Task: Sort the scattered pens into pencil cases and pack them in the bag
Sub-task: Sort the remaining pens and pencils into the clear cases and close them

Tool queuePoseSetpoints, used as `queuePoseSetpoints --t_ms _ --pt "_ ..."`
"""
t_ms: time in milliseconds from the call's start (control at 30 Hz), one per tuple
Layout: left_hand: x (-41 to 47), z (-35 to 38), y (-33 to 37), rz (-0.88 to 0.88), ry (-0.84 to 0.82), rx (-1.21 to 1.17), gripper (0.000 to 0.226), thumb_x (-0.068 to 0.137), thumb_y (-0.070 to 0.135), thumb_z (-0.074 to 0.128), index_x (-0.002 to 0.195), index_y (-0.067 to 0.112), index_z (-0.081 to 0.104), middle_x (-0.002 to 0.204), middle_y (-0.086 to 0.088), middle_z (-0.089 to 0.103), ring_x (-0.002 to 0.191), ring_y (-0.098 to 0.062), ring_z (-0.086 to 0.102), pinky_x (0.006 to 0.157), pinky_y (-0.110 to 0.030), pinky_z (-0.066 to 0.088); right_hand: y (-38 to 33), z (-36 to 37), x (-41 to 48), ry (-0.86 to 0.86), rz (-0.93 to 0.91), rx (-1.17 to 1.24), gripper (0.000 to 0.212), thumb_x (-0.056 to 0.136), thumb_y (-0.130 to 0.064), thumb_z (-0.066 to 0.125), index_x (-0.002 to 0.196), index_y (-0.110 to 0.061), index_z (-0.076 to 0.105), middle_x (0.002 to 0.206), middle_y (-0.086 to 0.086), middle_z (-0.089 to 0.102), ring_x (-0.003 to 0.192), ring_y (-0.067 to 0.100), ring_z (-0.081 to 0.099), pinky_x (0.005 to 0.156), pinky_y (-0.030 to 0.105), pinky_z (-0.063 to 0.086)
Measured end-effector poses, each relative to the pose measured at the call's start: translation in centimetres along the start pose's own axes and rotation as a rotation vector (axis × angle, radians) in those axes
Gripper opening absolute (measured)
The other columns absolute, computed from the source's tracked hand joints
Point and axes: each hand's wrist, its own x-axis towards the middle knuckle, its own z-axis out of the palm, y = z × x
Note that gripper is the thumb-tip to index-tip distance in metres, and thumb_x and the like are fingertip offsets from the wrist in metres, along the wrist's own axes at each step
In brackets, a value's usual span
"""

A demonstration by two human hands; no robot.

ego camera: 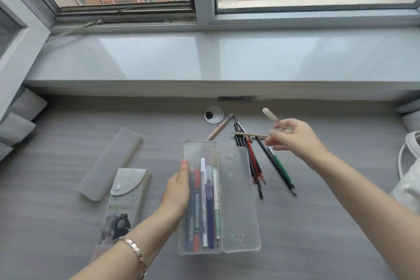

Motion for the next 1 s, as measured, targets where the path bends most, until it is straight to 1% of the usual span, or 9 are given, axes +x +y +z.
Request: queuePoseSetpoints --t_ms 133,233,300,433,533,700,800,900,1000 --pt "1.1 -1.7 0.0 0.003 0.041 -0.026 0.069 0.093 0.059 0.022 0.127 0.01 0.056 0.131 -0.006 0.057 0.122 -0.025 0.05 0.108 -0.037 0.035 -3.9 2.1 1.5 -0.059 0.061 -0.398 0.054 0.097 -0.043 0.027 0.075 -0.01 0.064 0.067 -0.003 0.053 0.072 0.017 0.049 0.074 0.028 0.036" --pt "1.5 -2.8 -0.2 -0.007 0.052 -0.051 0.067 0.093 0.058 0.023 0.123 0.011 0.059 0.126 -0.005 0.059 0.119 -0.024 0.052 0.106 -0.036 0.036 -5.4 5.8 4.0 -0.096 0.124 -0.345 0.042 0.096 -0.027 0.033 0.071 -0.008 0.06 0.063 -0.001 0.05 0.065 0.02 0.05 0.068 0.031 0.045" --pt "1.8 -3.6 -0.6 -0.006 0.048 -0.074 0.068 0.09 0.062 0.022 0.115 0.013 0.063 0.121 -0.003 0.062 0.114 -0.022 0.055 0.105 -0.038 0.038 -5.6 8.4 5.6 -0.111 0.142 -0.382 0.025 0.093 -0.014 0.036 0.081 -0.004 0.056 0.064 0.007 0.051 0.054 0.022 0.05 0.058 0.032 0.047" --pt "1.8 -4.8 -0.9 -0.007 0.079 -0.092 0.049 0.094 0.055 0.024 0.081 0.025 0.059 0.095 0.005 0.063 0.093 -0.015 0.057 0.088 -0.029 0.037 -5.0 12.2 7.4 -0.053 0.129 -0.702 0.022 0.091 -0.02 0.046 0.103 -0.005 0.056 0.106 0.014 0.062 0.092 0.03 0.059 0.068 0.027 0.041" --pt "1.7 -5.7 -1.1 0.006 0.077 -0.091 0.041 0.094 0.054 0.023 0.074 0.032 0.051 0.084 0.013 0.055 0.093 -0.013 0.051 0.087 -0.027 0.032 -4.3 13.8 7.8 -0.006 0.176 -0.782 0.025 0.085 -0.012 0.052 0.109 -0.006 0.058 0.114 0.012 0.062 0.103 0.029 0.06 0.071 0.028 0.043" --pt "1.5 -6.3 -1.7 0.005 0.045 -0.107 0.054 0.094 0.054 0.022 0.085 0.022 0.063 0.09 0.005 0.065 0.088 -0.01 0.059 0.078 -0.026 0.04 -3.7 13.8 7.5 0.053 0.112 -0.728 0.025 0.087 -0.021 0.051 0.103 -0.003 0.059 0.11 0.017 0.063 0.099 0.032 0.06 0.072 0.029 0.042" --pt "1.7 -6.0 -2.4 -0.012 0.025 -0.13 0.063 0.092 0.06 0.022 0.102 0.016 0.065 0.107 -0.002 0.067 0.1 -0.015 0.06 0.091 -0.03 0.041 -5.8 12.8 5.5 0.175 -0.133 -0.689 0.027 0.089 -0.027 0.047 0.096 -0.002 0.057 0.098 0.017 0.064 0.089 0.034 0.06 0.069 0.033 0.043" --pt "1.4 -5.1 -2.5 -0.05 0.017 -0.158 0.072 0.087 0.068 0.022 0.121 0.016 0.058 0.124 0.0 0.059 0.118 -0.02 0.053 0.107 -0.039 0.036 -7.8 12.1 0.5 0.049 -0.274 -0.456 0.02 0.087 -0.024 0.052 0.073 -0.01 0.052 0.072 0.005 0.058 0.064 0.021 0.054 0.055 0.03 0.038" --pt "0.7 -4.0 -2.1 -0.044 0.001 -0.232 0.063 0.092 0.059 0.022 0.114 0.016 0.062 0.11 -0.002 0.066 0.106 -0.018 0.06 0.097 -0.035 0.045 -7.3 13.1 -5.2 -0.12 -0.269 -0.322 0.021 0.085 -0.025 0.058 0.072 -0.009 0.055 0.065 0.004 0.058 0.058 0.021 0.056 0.054 0.028 0.043"
